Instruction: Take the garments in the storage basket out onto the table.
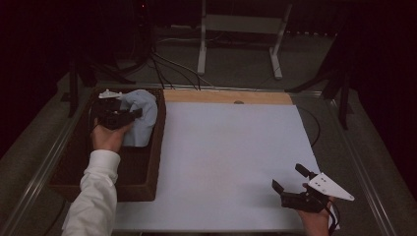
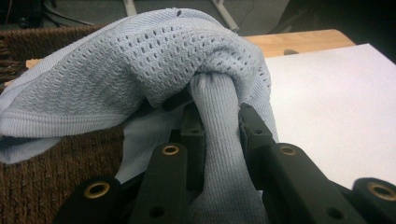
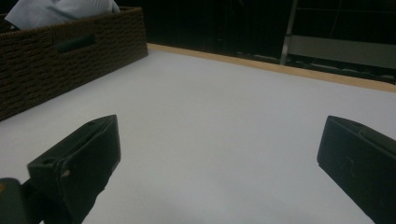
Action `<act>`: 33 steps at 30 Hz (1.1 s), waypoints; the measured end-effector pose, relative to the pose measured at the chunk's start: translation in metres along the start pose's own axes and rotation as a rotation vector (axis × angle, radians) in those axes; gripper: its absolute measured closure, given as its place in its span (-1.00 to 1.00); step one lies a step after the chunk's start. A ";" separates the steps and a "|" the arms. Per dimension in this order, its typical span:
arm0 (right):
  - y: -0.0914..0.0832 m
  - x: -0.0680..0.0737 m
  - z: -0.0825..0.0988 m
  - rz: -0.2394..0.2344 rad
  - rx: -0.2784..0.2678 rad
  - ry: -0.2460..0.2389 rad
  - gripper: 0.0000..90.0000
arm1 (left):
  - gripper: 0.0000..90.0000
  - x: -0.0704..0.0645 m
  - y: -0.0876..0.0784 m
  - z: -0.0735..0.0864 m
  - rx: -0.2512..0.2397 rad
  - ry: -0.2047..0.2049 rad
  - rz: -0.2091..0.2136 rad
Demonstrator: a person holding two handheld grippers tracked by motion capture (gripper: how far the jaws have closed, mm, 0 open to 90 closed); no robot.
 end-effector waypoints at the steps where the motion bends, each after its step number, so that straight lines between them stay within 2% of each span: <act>1: 0.000 0.000 0.000 0.000 0.000 -0.001 -1.00 | 0.71 0.000 -0.001 0.000 -0.005 0.001 0.001; 26: 0.000 0.000 0.000 -0.002 0.000 -0.001 -1.00 | 0.71 -0.015 -0.019 -0.009 -0.084 0.032 0.055; 33: 0.000 0.000 0.000 -0.003 0.000 -0.001 -1.00 | 0.71 -0.018 -0.023 -0.010 -0.103 0.029 0.069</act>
Point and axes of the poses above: each handheld gripper's, and its own axes: y roughly forward along the jaws, z roughly out of its underside, x roughly to its left, the point moved 3 cm from there along y, roughly forward along the jaws, and after that the axes turned 15 degrees about y, right-handed, at the moved point
